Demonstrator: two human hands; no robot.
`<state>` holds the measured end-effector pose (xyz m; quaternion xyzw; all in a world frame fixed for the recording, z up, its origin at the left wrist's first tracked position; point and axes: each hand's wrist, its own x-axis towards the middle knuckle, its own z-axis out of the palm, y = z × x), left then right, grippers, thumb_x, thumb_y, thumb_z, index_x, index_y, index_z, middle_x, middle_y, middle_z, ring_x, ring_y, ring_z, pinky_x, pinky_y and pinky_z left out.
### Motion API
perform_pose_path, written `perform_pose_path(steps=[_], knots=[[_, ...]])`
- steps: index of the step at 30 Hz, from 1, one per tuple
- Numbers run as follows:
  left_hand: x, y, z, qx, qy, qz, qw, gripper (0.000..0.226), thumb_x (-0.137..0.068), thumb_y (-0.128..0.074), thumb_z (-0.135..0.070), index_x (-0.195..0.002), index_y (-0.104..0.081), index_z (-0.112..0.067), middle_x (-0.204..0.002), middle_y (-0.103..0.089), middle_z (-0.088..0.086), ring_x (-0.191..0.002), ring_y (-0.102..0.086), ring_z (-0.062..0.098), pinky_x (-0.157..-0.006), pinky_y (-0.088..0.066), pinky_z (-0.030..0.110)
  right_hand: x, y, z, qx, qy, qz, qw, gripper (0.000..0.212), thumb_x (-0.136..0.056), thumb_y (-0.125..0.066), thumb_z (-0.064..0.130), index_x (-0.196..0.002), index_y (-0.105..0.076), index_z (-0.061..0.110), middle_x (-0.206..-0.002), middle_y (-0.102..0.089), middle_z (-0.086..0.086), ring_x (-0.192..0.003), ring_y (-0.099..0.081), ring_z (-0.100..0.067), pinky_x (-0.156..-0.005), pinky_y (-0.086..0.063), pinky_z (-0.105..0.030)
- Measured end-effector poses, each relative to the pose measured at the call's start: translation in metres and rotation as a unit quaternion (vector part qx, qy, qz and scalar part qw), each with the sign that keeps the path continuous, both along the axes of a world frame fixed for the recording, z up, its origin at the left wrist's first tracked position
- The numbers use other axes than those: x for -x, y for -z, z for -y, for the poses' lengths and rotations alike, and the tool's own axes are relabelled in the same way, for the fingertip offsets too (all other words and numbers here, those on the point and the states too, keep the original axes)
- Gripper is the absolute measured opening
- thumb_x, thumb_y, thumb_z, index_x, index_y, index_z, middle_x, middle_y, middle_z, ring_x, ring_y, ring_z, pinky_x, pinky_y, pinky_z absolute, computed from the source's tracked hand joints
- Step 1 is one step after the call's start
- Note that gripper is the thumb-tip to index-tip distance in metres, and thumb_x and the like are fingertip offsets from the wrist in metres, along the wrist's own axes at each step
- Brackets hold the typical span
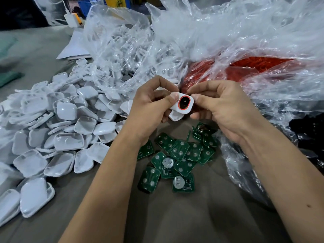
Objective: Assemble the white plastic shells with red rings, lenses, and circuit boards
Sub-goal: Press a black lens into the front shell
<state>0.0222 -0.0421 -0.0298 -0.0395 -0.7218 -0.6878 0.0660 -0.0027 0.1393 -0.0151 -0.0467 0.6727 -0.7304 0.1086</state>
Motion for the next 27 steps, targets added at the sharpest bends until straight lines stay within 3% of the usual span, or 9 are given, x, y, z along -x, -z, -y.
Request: perform_pose_path(steps=[5,8,12,16,21,24,27], knots=[[0.0,-0.001,-0.001,-0.04,-0.038,-0.012,0.998,0.004,-0.093,-0.067,-0.013,-0.09,-0.066,-0.015,-0.084,-0.071,0.017,-0.052,-0.051,0.012,-0.047,-0.042,0.023,-0.001,-0.003,0.0,0.036,0.005,0.023,0.999,0.017,-0.097,-0.061,-0.009,-0.105,-0.074,-0.003,-0.09,-0.077,-0.019,-0.068,-0.074,-0.017,-0.055,-0.058,-0.019],[0.0,-0.002,-0.003,-0.086,-0.049,-0.019,0.995,0.008,-0.096,-0.069,-0.008,-0.091,-0.065,-0.013,-0.086,-0.07,0.026,-0.055,-0.055,0.017,-0.048,-0.048,0.025,-0.001,-0.005,0.001,0.077,0.01,0.052,0.996,0.018,-0.098,-0.057,-0.011,-0.103,-0.073,-0.005,-0.083,-0.077,-0.015,-0.066,-0.074,-0.015,-0.057,-0.058,-0.017],[-0.001,-0.003,-0.009,-0.157,-0.032,-0.006,0.987,0.011,-0.095,-0.068,-0.001,-0.094,-0.06,-0.008,-0.08,-0.072,0.013,-0.055,-0.063,0.02,-0.053,-0.055,0.026,-0.004,-0.007,0.003,0.161,0.014,0.088,0.983,0.012,-0.096,-0.06,-0.009,-0.1,-0.071,-0.006,-0.085,-0.078,-0.016,-0.067,-0.075,-0.017,-0.058,-0.06,-0.018],[-0.003,-0.003,-0.015,-0.179,-0.022,0.007,0.984,0.014,-0.093,-0.07,0.0,-0.096,-0.057,-0.006,-0.084,-0.073,0.017,-0.06,-0.069,0.026,-0.056,-0.059,0.029,-0.003,-0.009,0.001,0.204,0.015,0.131,0.97,0.025,-0.096,-0.063,0.0,-0.119,-0.067,-0.006,-0.098,-0.078,-0.019,-0.079,-0.077,-0.024,-0.063,-0.062,-0.025],[-0.002,-0.003,-0.015,-0.184,-0.034,-0.003,0.982,0.017,-0.091,-0.072,-0.001,-0.095,-0.057,-0.007,-0.083,-0.073,0.018,-0.062,-0.072,0.027,-0.057,-0.06,0.029,-0.002,-0.007,-0.002,0.211,-0.007,0.141,0.967,0.034,-0.093,-0.064,0.006,-0.126,-0.067,-0.003,-0.102,-0.078,-0.016,-0.086,-0.075,-0.021,-0.066,-0.06,-0.023],[-0.002,-0.002,-0.015,-0.169,-0.04,-0.001,0.985,0.017,-0.091,-0.072,0.0,-0.095,-0.057,-0.006,-0.083,-0.074,0.017,-0.062,-0.073,0.027,-0.057,-0.06,0.03,-0.002,-0.007,-0.001,0.204,-0.014,0.135,0.97,0.029,-0.093,-0.066,0.009,-0.119,-0.07,-0.003,-0.1,-0.078,-0.016,-0.084,-0.075,-0.02,-0.066,-0.06,-0.022],[-0.002,-0.001,-0.015,-0.15,-0.049,-0.002,0.988,0.018,-0.091,-0.073,0.001,-0.098,-0.056,-0.003,-0.083,-0.073,0.019,-0.062,-0.073,0.029,-0.057,-0.061,0.032,-0.005,-0.007,0.001,0.191,-0.015,0.115,0.975,0.03,-0.077,-0.077,0.016,-0.104,-0.075,0.002,-0.093,-0.079,-0.013,-0.076,-0.074,-0.018,-0.066,-0.061,-0.022]])
